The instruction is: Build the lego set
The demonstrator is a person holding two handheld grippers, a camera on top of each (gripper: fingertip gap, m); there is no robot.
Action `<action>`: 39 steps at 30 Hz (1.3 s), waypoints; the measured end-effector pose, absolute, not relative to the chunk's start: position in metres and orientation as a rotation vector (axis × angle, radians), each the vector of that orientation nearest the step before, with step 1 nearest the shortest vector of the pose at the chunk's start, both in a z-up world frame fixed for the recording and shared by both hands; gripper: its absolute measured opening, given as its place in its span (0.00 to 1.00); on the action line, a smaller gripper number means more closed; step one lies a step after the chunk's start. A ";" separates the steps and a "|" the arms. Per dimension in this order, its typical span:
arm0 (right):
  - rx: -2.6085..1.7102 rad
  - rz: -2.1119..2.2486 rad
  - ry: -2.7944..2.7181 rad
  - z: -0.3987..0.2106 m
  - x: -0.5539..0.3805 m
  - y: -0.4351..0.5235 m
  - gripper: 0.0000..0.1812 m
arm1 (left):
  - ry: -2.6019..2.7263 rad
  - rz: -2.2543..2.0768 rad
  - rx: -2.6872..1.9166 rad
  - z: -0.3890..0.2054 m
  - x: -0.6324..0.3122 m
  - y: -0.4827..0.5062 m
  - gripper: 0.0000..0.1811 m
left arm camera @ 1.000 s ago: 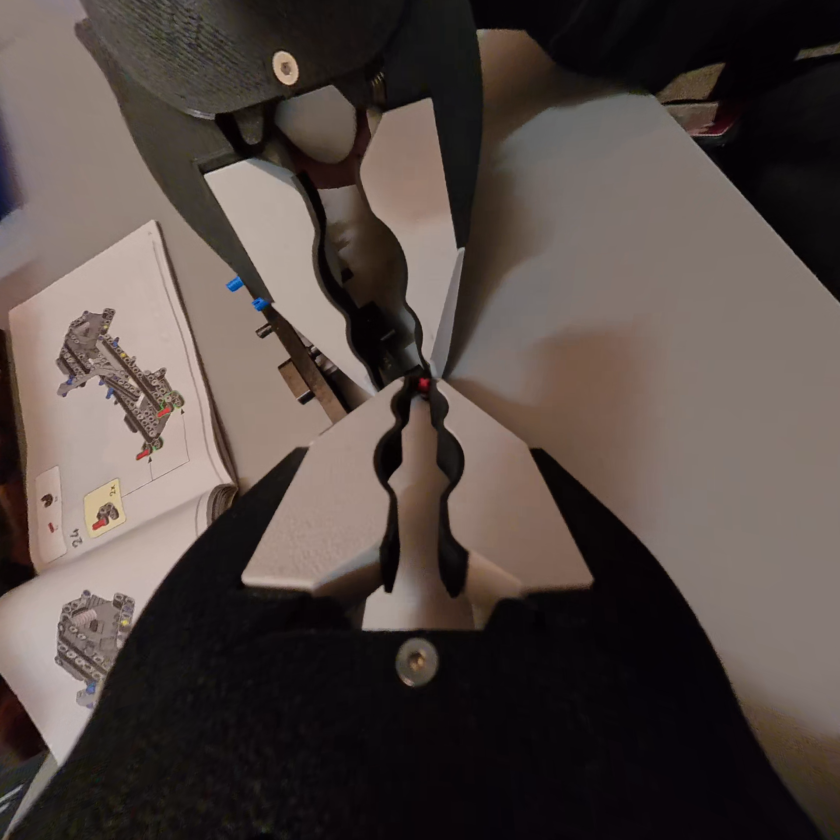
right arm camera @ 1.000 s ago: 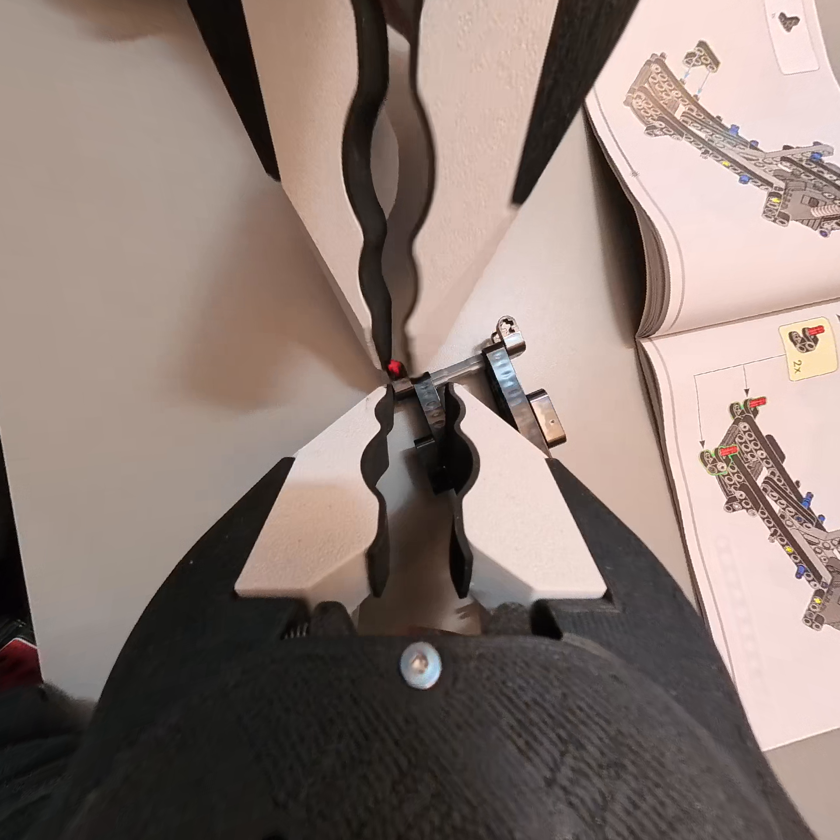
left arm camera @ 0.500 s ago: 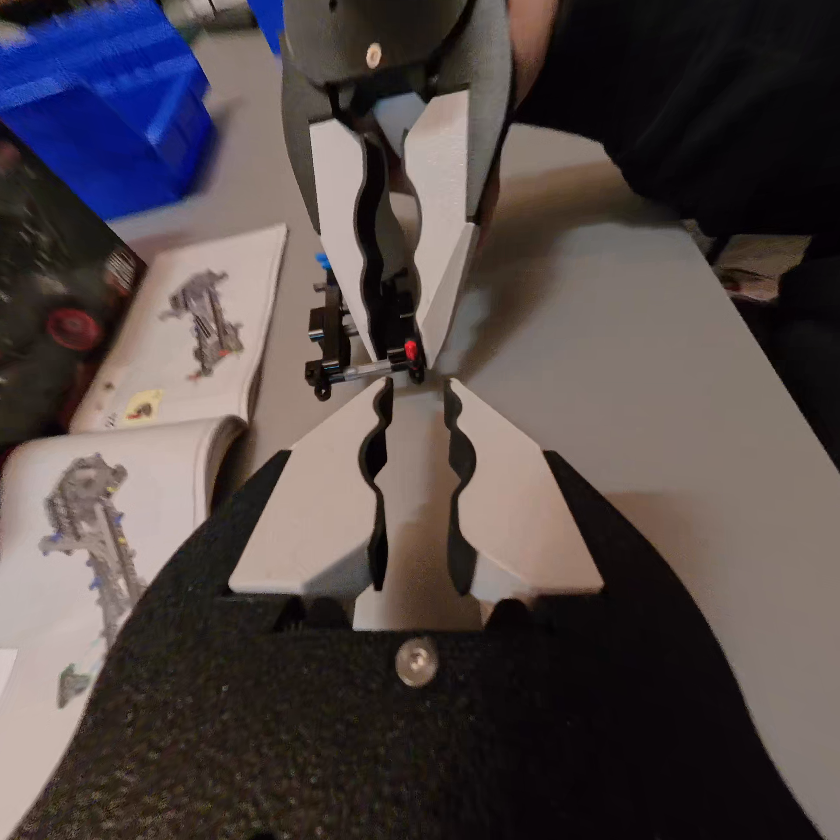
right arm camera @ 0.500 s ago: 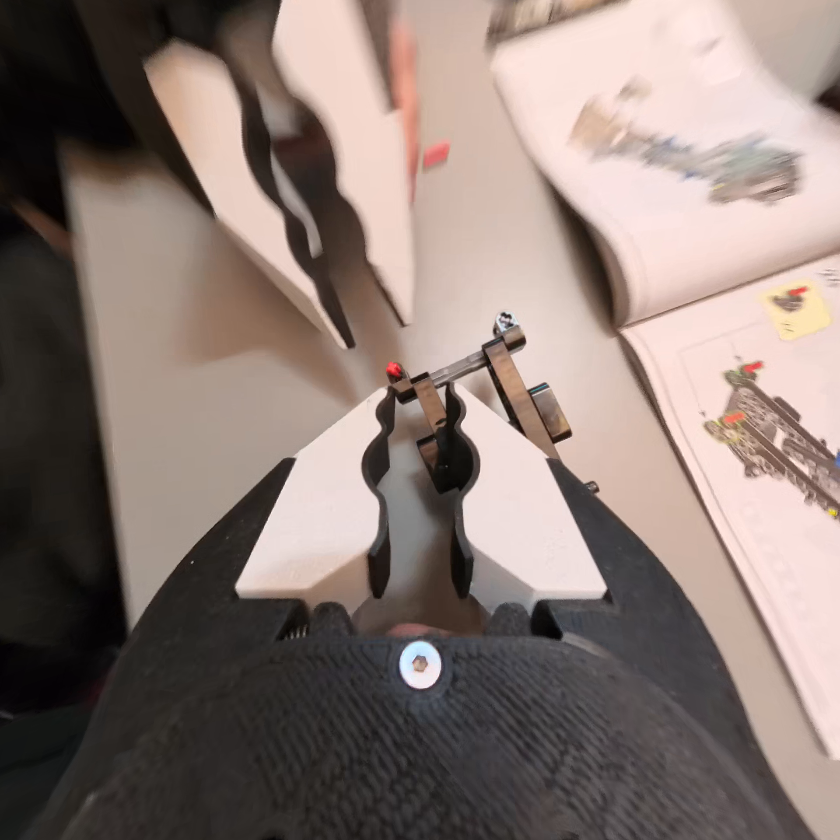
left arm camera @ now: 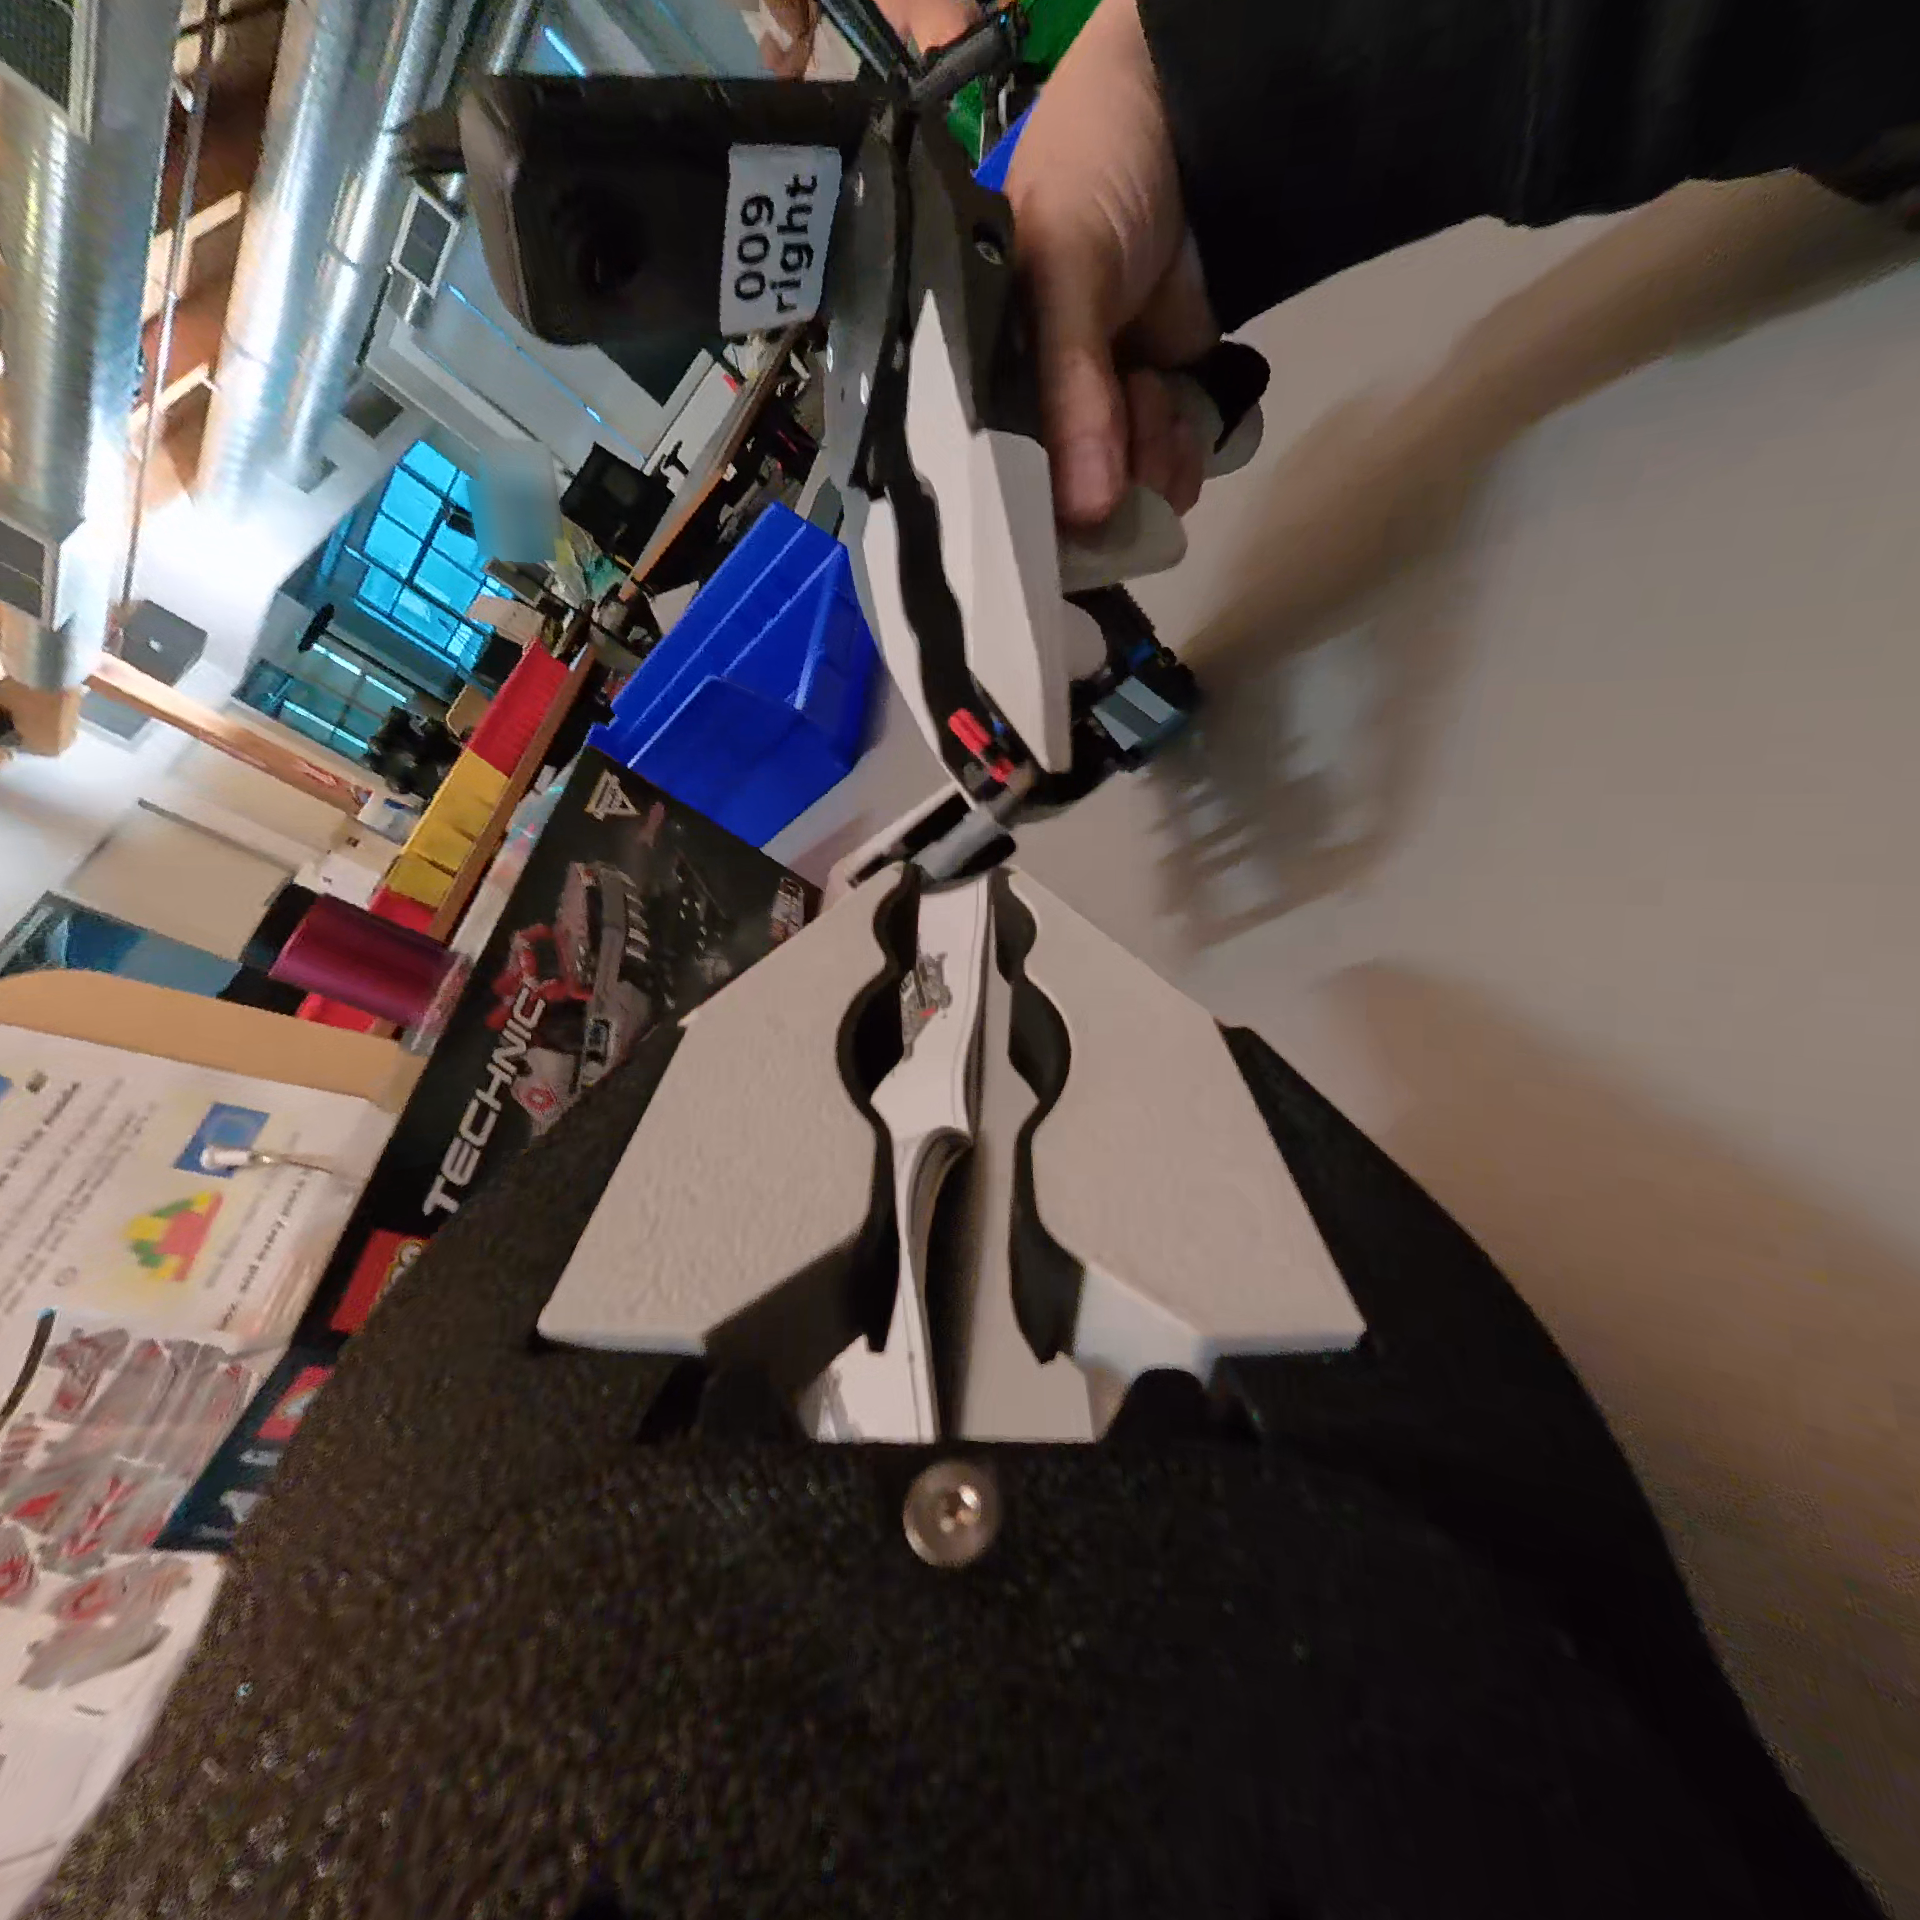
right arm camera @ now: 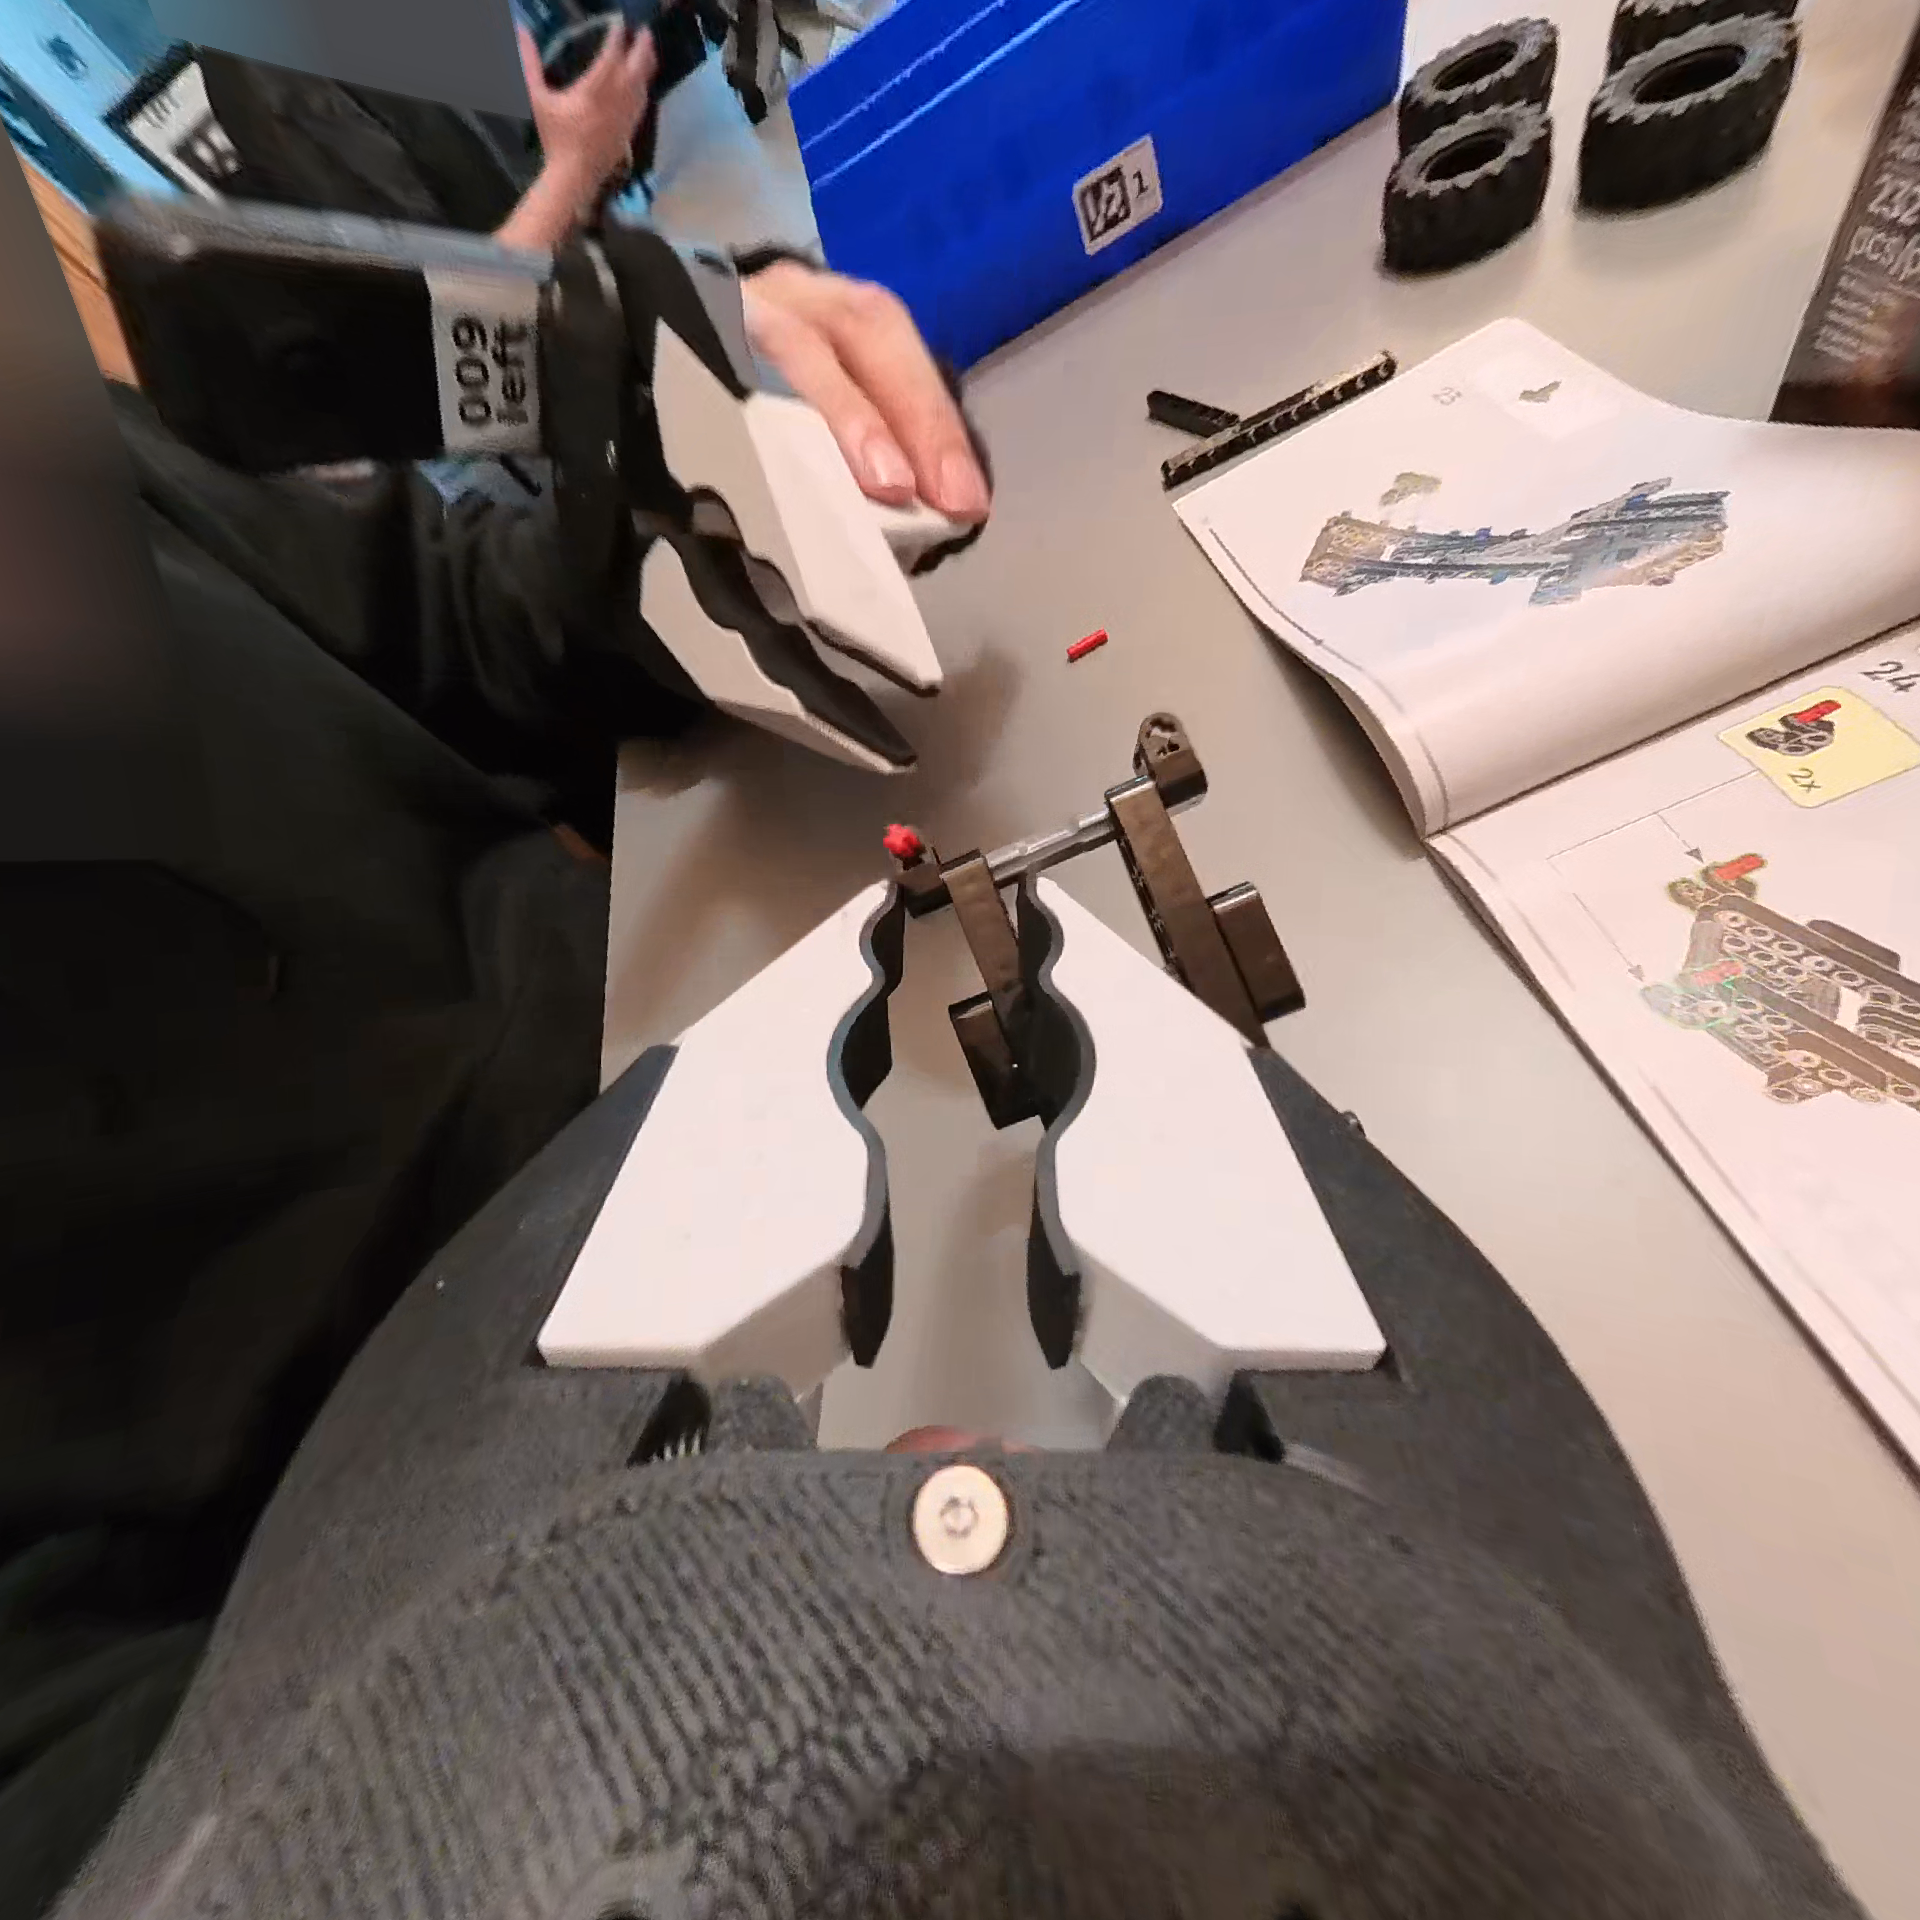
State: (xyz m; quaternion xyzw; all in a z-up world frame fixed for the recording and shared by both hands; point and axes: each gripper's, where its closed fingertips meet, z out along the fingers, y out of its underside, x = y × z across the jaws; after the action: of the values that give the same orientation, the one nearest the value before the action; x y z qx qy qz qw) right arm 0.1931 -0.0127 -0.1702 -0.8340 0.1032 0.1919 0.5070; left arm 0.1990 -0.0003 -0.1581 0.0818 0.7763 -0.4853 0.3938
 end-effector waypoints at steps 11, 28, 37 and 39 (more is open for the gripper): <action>-2.063 0.524 0.206 -0.175 0.191 -0.011 0.11 | 2.102 -1.202 0.549 -0.167 0.191 -0.014 0.06; -2.081 0.534 0.182 -0.178 0.190 -0.011 0.10 | 2.121 -1.178 0.636 -0.167 0.188 -0.017 0.03; -2.106 0.543 0.180 -0.182 0.188 -0.010 0.10 | 2.079 -1.129 0.675 -0.171 0.184 -0.013 0.03; -2.100 0.538 0.186 -0.181 0.190 -0.009 0.10 | 2.065 -1.079 0.702 -0.172 0.185 -0.013 0.03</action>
State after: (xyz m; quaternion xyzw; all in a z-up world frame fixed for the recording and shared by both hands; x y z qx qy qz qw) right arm 0.1897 -0.0094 -0.1813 -0.8548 0.0755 0.2189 0.4645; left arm 0.1851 -0.0126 -0.1716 0.2708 0.7959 -0.4158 0.3468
